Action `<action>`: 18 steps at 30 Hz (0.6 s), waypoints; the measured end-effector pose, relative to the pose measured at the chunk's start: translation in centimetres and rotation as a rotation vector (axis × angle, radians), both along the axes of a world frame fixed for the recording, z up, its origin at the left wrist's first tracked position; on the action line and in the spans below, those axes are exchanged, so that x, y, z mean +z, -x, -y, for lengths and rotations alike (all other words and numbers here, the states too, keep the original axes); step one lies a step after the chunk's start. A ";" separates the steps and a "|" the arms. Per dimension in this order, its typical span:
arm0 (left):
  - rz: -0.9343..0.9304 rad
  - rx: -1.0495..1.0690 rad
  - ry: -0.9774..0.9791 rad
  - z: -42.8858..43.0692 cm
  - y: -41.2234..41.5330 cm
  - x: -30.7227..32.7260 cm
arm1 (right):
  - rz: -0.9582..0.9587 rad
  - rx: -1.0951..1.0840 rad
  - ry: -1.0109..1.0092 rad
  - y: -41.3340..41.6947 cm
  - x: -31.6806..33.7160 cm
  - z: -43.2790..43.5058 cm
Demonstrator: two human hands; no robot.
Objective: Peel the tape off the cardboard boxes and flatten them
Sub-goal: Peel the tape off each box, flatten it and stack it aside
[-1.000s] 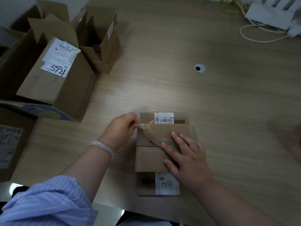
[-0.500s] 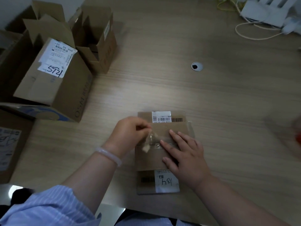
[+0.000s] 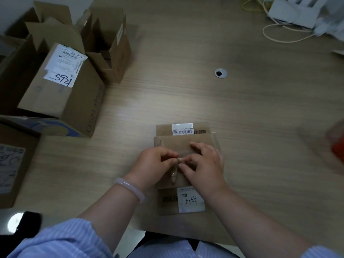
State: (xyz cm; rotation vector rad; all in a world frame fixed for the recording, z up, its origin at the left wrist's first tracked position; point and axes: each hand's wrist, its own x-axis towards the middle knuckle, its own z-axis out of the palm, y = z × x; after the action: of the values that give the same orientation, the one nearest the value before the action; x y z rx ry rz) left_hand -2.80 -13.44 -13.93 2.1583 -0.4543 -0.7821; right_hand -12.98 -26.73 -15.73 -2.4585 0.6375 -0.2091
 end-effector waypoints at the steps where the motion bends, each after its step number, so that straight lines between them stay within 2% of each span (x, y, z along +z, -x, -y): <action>1: -0.031 -0.025 0.027 -0.2 -0.2 0.1 | 0.008 -0.018 -0.015 -0.2 0.1 0.0; 4: -0.035 -0.042 0.101 -0.7 -0.2 0.3 | 0.070 -0.115 -0.150 -0.7 0.1 0.4; 8: 0.211 0.027 0.103 -1.3 0.3 -0.6 | 0.205 -0.333 -0.657 -0.8 1.3 1.0; 15: 0.420 -0.110 0.006 -1.3 0.9 -1.0 | 0.393 -0.585 -0.878 -0.9 2.4 2.3; 18: 0.529 -0.177 -0.027 -1.3 1.2 -1.3 | 0.447 -0.605 -1.008 -1.4 2.8 2.2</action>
State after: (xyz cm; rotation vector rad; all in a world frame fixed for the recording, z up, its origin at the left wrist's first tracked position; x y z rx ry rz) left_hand -4.02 -12.15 -15.26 2.3648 -0.9167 -0.2943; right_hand -11.62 -28.90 -12.97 -1.1686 0.9596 -0.5039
